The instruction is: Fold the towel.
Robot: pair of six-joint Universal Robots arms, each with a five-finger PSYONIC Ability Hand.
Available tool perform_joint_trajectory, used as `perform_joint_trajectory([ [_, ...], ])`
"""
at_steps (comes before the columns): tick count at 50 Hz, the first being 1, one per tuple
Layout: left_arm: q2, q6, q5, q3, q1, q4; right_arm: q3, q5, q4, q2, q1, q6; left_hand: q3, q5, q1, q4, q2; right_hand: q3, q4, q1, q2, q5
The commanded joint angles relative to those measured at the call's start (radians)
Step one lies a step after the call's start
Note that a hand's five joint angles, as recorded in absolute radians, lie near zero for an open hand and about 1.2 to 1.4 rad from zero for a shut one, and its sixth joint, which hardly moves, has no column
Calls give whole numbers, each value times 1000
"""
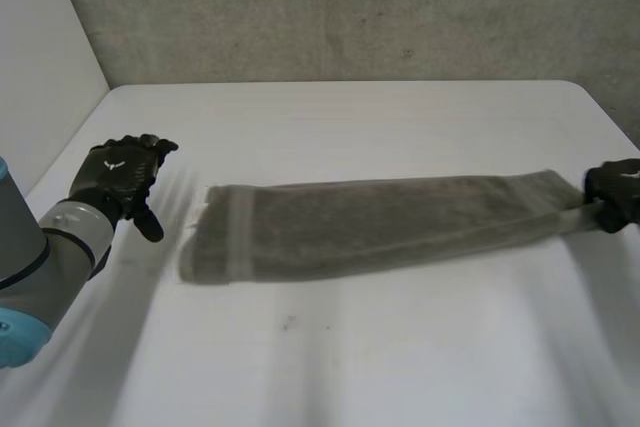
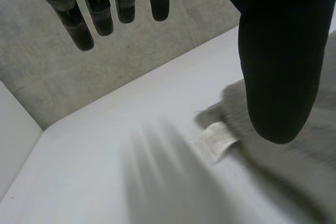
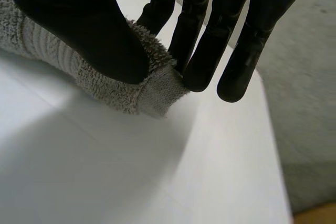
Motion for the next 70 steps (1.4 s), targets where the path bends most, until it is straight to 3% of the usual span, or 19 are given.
perform_joint_trajectory([
  [1, 18, -1, 0, -6, 8, 0, -62, -5, 38, -12, -168, -87, 7, -30, 1, 6, 9, 184, 183, 13, 190, 193],
  [7, 18, -4, 0, -6, 9, 0, -128, -10, 98, -20, -125, -84, 7, -30, 1, 6, 9, 184, 183, 13, 190, 193],
  [14, 21, -4, 0, -8, 11, 0, -254, 4, 107, -57, 176, 32, 7, -30, 1, 6, 9, 184, 183, 13, 190, 193],
  [15, 24, -4, 0, -9, 11, 0, -295, 5, 106, -43, 267, 63, 7, -30, 1, 6, 9, 184, 183, 13, 190, 193],
  [16, 24, -4, 0, -9, 11, 0, -296, 5, 106, -43, 268, 63, 7, -30, 1, 6, 9, 184, 183, 13, 190, 193],
  [17, 27, -5, 0, -9, 11, 0, -335, 7, 101, -20, 362, 83, 7, -30, 1, 6, 9, 184, 183, 13, 190, 193],
  [18, 27, -4, 0, -15, 11, 0, -335, 7, 101, -20, 363, 83, 7, -30, 1, 6, 9, 184, 183, 13, 190, 193],
  [19, 27, -4, 0, -15, 11, 0, -389, 16, 100, 20, 489, 97, 7, -30, 1, 6, 9, 184, 183, 13, 190, 193],
  [20, 29, -4, 0, -20, 11, 1, -389, 16, 100, 20, 490, 97, 7, -30, 1, 6, 9, 184, 183, 13, 190, 193],
  [22, 29, -4, 0, -21, 11, 1, -461, 37, 100, 109, 680, 95, 7, -30, 1, 6, 9, 184, 183, 13, 190, 193],
  [25, 30, -4, 0, -24, 11, 1, -487, 35, 101, 182, 798, 94, 7, -30, 1, 6, 9, 184, 183, 13, 190, 193],
  [33, 29, -4, 1, -28, 9, 1, -474, 24, 104, 301, 956, 98, 7, -30, 1, 6, 9, 184, 183, 13, 190, 193],
  [40, 29, -4, 1, -31, 11, 1, -452, 25, 104, 268, 969, 131, 7, -30, 1, 6, 9, 184, 183, 13, 190, 193],
  [42, 29, -4, 1, -34, 11, 1, -447, 33, 109, 247, 967, 144, 7, -30, 1, 6, 9, 56, 54, -115, 62, 65],
  [43, 29, -5, 1, -34, 11, 1, -437, 36, 116, 221, 964, 161, 7, -30, 1, 6, 9, -723, -725, -894, -717, -714],
  [44, 29, -5, 1, -34, 11, 1, -414, 41, 117, 188, 955, 176, 7, -30, 1, 6, 9, -1037, -1039, -1209, -1032, -1028],
  [55, 29, -4, 1, -37, -3, 3, -135, 28, 115, -47, 681, 278, 7, -30, 1, 6, 9, -1037, -1039, -1209, -1032, -1028],
  [65, 29, -4, 1, -41, -8, 3, 103, 13, 51, -75, 503, 256, 7, -30, 1, 6, 9, -1028, -1030, -1200, -1023, -1019],
  [70, 29, -4, 1, -43, -11, 3, 198, -7, -66, -63, 443, 227, 7, -30, 1, 6, 9, -565, -567, -737, -560, -556],
])
